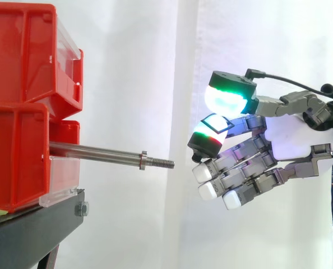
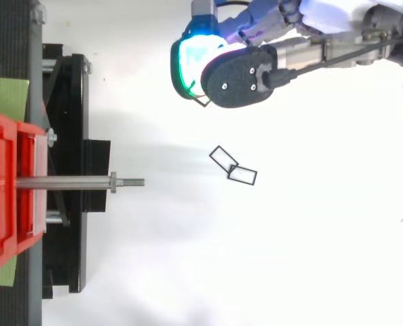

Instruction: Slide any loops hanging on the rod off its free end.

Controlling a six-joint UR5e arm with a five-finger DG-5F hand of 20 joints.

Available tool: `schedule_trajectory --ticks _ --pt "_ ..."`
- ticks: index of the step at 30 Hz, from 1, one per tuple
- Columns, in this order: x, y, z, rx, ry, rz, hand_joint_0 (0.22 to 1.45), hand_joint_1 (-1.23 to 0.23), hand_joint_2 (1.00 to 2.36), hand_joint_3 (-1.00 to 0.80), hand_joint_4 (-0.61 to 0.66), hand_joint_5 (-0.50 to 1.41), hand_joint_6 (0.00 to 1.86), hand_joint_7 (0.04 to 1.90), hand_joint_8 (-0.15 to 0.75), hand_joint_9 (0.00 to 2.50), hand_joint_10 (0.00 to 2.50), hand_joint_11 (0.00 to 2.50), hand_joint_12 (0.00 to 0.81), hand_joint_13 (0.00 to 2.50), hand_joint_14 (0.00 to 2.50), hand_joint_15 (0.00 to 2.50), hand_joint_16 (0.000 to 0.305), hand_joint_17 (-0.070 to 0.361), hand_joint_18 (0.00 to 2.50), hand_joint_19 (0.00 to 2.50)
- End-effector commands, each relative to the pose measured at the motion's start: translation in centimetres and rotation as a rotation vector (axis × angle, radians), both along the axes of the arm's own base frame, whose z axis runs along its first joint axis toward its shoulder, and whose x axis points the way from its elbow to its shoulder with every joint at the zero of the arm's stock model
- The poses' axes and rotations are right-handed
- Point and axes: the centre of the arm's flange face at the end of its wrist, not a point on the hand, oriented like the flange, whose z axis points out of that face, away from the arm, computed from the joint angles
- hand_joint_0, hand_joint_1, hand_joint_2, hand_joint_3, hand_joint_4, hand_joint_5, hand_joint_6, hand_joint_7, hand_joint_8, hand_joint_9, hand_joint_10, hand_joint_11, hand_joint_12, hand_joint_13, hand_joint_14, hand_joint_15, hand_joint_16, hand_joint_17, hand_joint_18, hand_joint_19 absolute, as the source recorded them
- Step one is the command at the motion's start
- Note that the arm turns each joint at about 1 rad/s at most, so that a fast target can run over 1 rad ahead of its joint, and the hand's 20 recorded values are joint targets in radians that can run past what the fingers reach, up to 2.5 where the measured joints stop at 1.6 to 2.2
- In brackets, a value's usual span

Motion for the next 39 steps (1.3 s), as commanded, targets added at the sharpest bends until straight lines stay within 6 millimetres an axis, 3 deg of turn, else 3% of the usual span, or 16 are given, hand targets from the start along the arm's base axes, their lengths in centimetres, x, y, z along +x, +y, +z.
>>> schedule_trajectory --ticks 1,11,17,19,20,25,32,39 --pt "0.0 0.0 0.0 0.0 0.001 0.0 0.56 -0.55 1.0 -0.5 0.13 -0.14 0.76 1.17 0.285 0.9 0.01 0.33 0.355 0.75 0.01 0.18 0.047 0.106 0.71 0.41" --pt "0.0 0.0 0.0 0.0 -0.002 0.0 0.59 -0.71 1.02 -0.13 0.08 -0.16 0.86 1.26 0.289 0.9 0.01 0.35 0.36 0.74 0.01 0.17 0.048 0.108 0.72 0.39" --pt "0.0 0.1 -0.1 0.0 0.003 0.0 0.61 -0.75 1.02 -0.09 -0.03 -0.16 0.87 1.26 0.271 0.87 0.01 0.34 0.346 0.72 0.01 0.17 0.046 0.104 0.7 0.38" --pt "-0.6 0.0 -1.2 -0.001 0.026 0.003 0.62 -0.76 1.02 -0.08 -0.04 -0.16 0.87 1.26 0.273 0.87 0.01 0.35 0.345 0.72 0.01 0.16 0.046 0.104 0.7 0.38" --pt "-1.4 0.0 -3.2 0.002 0.039 0.005 0.62 -0.76 1.02 -0.08 -0.05 -0.17 0.87 1.26 0.271 0.87 0.01 0.35 0.345 0.72 0.01 0.16 0.046 0.104 0.7 0.37" --pt "-1.7 0.2 -5.6 0.006 -0.053 0.005 0.63 -0.77 1.02 -0.07 -0.11 -0.17 0.88 1.25 0.27 0.88 0.01 0.36 0.341 0.73 0.01 0.16 0.046 0.103 0.7 0.37" --pt "-1.8 0.5 -6.3 0.006 -0.08 0.009 0.65 -0.78 1.02 -0.09 -0.15 -0.18 0.89 1.23 0.266 0.89 0.01 0.35 0.336 0.74 0.01 0.16 0.045 0.102 0.71 0.36" --pt "-1.8 0.9 -6.4 -0.004 -0.066 0.015 0.67 -0.78 1.03 -0.08 -0.14 -0.19 0.91 1.36 0.258 0.93 0.01 0.39 0.333 0.76 0.01 0.17 0.045 0.101 0.72 0.37"
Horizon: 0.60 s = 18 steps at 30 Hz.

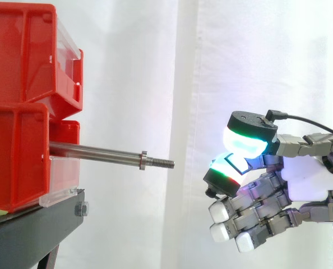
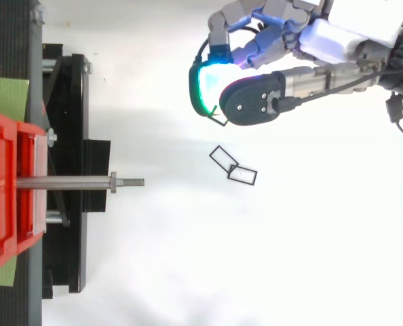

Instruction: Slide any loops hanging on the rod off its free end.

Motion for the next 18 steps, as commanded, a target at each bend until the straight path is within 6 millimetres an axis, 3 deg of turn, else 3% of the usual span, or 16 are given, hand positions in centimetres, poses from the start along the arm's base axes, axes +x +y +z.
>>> schedule_trajectory --ticks 1,18 --pt "-0.1 0.33 -0.14 -0.005 0.015 0.005 0.67 -0.77 1.02 -0.08 -0.13 -0.19 0.91 1.36 0.259 0.93 0.01 0.39 0.334 0.77 0.01 0.17 0.045 0.1 0.72 0.37" --pt "-0.61 0.64 -0.61 -0.038 0.075 0.014 0.66 -0.75 1.03 -0.06 -0.11 -0.19 0.93 1.28 0.27 0.95 0.01 0.41 0.34 0.78 0.01 0.18 0.045 0.101 0.74 0.38"
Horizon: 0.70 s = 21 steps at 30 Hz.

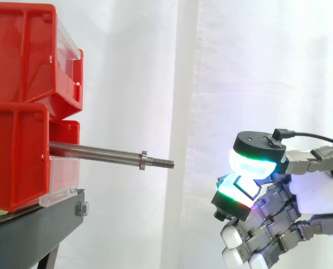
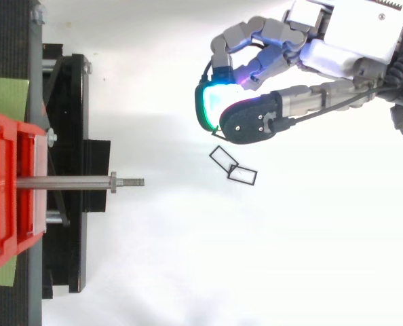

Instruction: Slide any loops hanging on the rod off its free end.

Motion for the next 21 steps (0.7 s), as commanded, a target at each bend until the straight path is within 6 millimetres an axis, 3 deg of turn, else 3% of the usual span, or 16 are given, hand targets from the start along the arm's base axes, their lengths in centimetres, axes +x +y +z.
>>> schedule_trajectory --ticks 1,21 --pt "-0.02 0.01 -0.03 -0.002 0.002 0.0 0.66 -0.75 1.03 -0.06 -0.1 -0.19 0.93 1.28 0.272 0.95 0.01 0.41 0.339 0.78 0.01 0.19 0.045 0.101 0.74 0.39" --pt "-0.02 0.01 -0.03 -0.003 0.002 0.0 0.66 -0.74 1.02 -0.05 -0.08 -0.18 0.92 1.3 0.297 1.01 0.01 0.43 0.344 0.79 0.01 0.19 0.046 0.103 0.76 0.39"
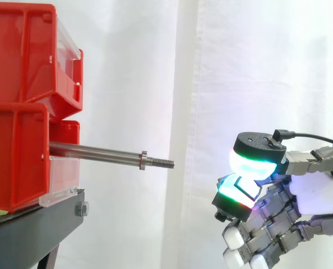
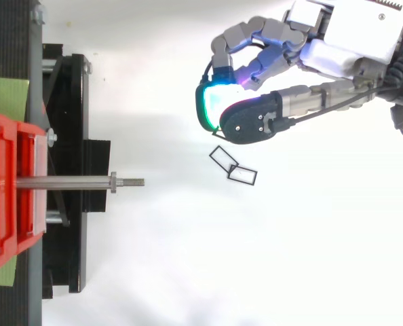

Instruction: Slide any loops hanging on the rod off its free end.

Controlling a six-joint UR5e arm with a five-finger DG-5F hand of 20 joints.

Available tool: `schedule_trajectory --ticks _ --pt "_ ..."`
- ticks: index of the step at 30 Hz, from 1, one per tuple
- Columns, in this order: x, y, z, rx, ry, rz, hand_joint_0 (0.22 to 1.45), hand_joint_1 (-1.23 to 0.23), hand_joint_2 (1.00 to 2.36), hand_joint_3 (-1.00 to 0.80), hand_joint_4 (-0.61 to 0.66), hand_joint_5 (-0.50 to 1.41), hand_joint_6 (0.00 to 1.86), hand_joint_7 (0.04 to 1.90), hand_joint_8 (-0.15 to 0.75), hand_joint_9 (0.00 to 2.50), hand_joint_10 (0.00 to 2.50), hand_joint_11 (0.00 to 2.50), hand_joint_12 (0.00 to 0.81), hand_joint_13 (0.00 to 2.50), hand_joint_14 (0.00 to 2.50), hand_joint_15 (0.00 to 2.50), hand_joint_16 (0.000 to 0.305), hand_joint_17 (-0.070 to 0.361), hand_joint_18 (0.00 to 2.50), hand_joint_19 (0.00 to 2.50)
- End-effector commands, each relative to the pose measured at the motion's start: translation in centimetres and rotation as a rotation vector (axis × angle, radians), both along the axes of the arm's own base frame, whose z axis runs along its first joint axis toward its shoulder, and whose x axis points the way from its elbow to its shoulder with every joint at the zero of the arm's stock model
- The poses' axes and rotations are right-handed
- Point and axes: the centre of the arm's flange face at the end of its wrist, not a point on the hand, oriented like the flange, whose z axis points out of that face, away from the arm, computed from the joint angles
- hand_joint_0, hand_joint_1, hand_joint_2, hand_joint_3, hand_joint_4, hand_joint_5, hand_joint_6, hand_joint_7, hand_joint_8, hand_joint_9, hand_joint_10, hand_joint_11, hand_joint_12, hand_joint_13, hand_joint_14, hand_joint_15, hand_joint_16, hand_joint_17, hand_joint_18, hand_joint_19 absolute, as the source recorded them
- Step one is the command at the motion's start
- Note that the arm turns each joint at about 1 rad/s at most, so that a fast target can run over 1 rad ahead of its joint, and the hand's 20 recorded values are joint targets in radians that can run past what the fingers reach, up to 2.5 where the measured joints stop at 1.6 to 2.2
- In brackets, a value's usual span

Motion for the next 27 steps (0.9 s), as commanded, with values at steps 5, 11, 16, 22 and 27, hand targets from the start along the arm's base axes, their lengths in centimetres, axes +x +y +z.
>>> schedule_trajectory --ticks 5,11,16,22,27 --pt "-0.02 -0.1 -0.01 0.001 0.0 -0.002 0.66 -0.74 1.02 -0.05 -0.08 -0.18 0.92 1.3 0.3 1.01 0.01 0.43 0.345 0.8 0.01 0.18 0.046 0.103 0.77 0.4" --pt "0.0 0.01 -0.01 0.001 0.0 0.0 0.66 -0.74 1.02 -0.06 -0.08 -0.18 0.92 1.3 0.299 1.01 0.01 0.42 0.346 0.8 0.01 0.18 0.046 0.103 0.77 0.39" --pt "0.0 0.01 -0.01 0.0 0.0 0.0 0.66 -0.74 1.02 -0.06 -0.07 -0.18 0.92 1.29 0.299 1.01 0.01 0.42 0.346 0.8 0.01 0.18 0.046 0.103 0.77 0.39" --pt "-0.01 0.01 0.1 0.0 -0.001 0.0 0.66 -0.74 1.02 -0.06 -0.07 -0.18 0.92 1.29 0.302 1.01 0.01 0.43 0.35 0.8 0.01 0.18 0.046 0.103 0.77 0.4" --pt "-0.01 0.01 0.1 0.001 -0.002 0.0 0.66 -0.74 1.02 -0.06 -0.06 -0.18 0.92 1.3 0.305 1.01 0.02 0.43 0.349 0.8 0.01 0.19 0.046 0.102 0.77 0.39"
